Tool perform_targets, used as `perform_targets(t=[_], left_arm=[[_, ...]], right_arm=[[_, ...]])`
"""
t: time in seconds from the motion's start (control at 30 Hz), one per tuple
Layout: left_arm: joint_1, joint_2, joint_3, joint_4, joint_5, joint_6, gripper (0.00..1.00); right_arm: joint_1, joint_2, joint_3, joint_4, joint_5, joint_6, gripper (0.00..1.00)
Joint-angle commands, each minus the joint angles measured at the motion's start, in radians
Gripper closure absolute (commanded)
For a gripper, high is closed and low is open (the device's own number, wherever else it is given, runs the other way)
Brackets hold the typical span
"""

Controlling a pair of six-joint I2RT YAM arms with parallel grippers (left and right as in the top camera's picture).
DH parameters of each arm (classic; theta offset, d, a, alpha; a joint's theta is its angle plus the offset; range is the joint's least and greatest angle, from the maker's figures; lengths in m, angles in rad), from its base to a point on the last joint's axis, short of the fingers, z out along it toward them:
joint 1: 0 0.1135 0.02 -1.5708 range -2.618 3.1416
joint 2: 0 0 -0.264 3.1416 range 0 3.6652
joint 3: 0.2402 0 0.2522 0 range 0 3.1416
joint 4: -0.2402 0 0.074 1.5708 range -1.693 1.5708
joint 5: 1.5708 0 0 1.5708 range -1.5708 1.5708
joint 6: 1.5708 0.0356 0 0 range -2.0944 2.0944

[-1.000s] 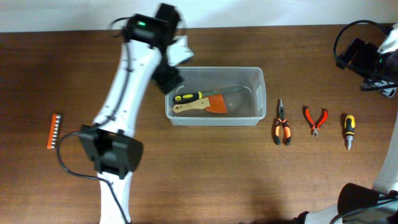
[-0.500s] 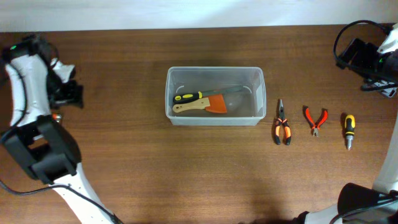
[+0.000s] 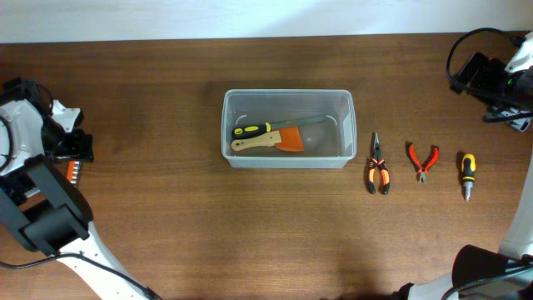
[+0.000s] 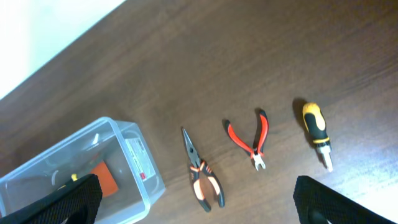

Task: Pack container
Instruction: 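Move the left gripper to the orange bit strip and grasp it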

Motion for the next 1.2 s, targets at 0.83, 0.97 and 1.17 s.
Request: perform_targets(t=[0.83,0.97,1.17], left_arm=[[0.015,0.110,-0.016,0.018,-0.064,0.000,0.77],[-0.014,0.110,-0.002,-0.003,-0.021,0.000,0.93],[-0.116,0.109,0.108,-0.086,-0.003,0.001,0.98]], right_arm=[[0.001,0.003,-0.005,-0.055,0.005,0.004,0.01],[0.001,0.003,-0.005,-0.054,0.005,0.004,0.01],[0.001,0.003,-0.005,-0.055,0.005,0.005,0.01]])
